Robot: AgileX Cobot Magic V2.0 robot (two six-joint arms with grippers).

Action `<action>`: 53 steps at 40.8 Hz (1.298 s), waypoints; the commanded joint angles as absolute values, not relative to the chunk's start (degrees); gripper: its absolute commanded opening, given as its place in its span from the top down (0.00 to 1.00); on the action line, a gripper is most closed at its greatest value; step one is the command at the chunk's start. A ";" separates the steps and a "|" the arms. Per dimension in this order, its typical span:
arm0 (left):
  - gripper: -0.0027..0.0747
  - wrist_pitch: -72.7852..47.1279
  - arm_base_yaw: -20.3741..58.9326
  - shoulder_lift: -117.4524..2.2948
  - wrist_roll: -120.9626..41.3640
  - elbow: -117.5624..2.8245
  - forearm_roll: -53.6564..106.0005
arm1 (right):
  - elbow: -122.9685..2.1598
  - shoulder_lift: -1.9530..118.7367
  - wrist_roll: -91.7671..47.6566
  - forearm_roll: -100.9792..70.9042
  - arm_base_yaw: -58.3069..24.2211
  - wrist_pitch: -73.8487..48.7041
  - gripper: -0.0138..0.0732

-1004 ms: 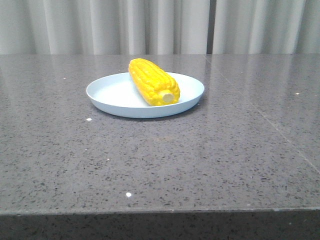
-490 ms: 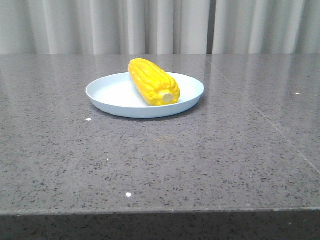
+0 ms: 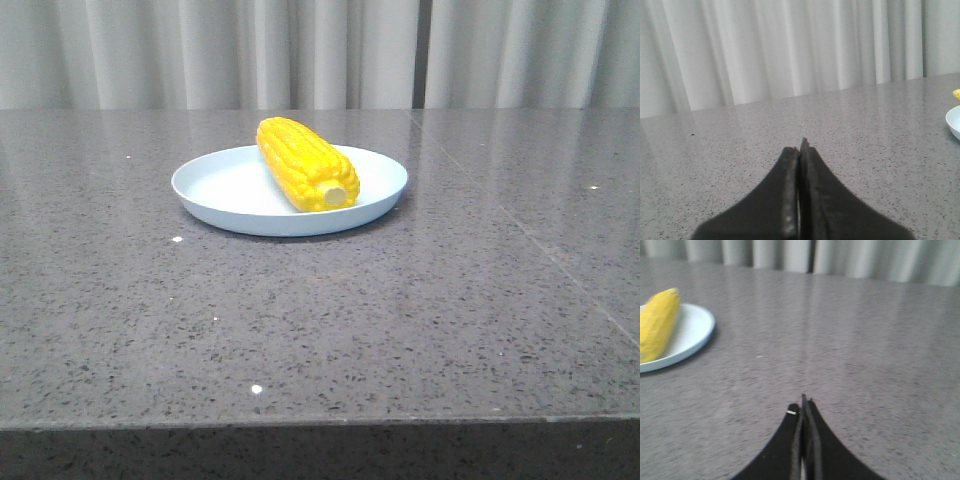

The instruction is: Place corn on plate with both arms

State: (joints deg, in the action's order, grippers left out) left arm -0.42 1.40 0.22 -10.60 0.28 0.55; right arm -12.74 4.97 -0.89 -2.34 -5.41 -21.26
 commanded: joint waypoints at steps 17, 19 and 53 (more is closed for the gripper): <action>0.99 3.82 1.25 1.42 -10.48 0.50 1.25 | 1.25 -1.60 -1.61 -3.30 1.54 3.22 0.92; 0.99 3.82 1.25 1.42 -10.48 0.50 1.25 | 1.25 -1.60 -1.61 -3.30 1.54 3.22 0.92; 0.99 3.82 1.25 1.42 -10.48 0.50 1.25 | 1.25 -1.60 -1.58 -5.43 1.54 2.95 0.92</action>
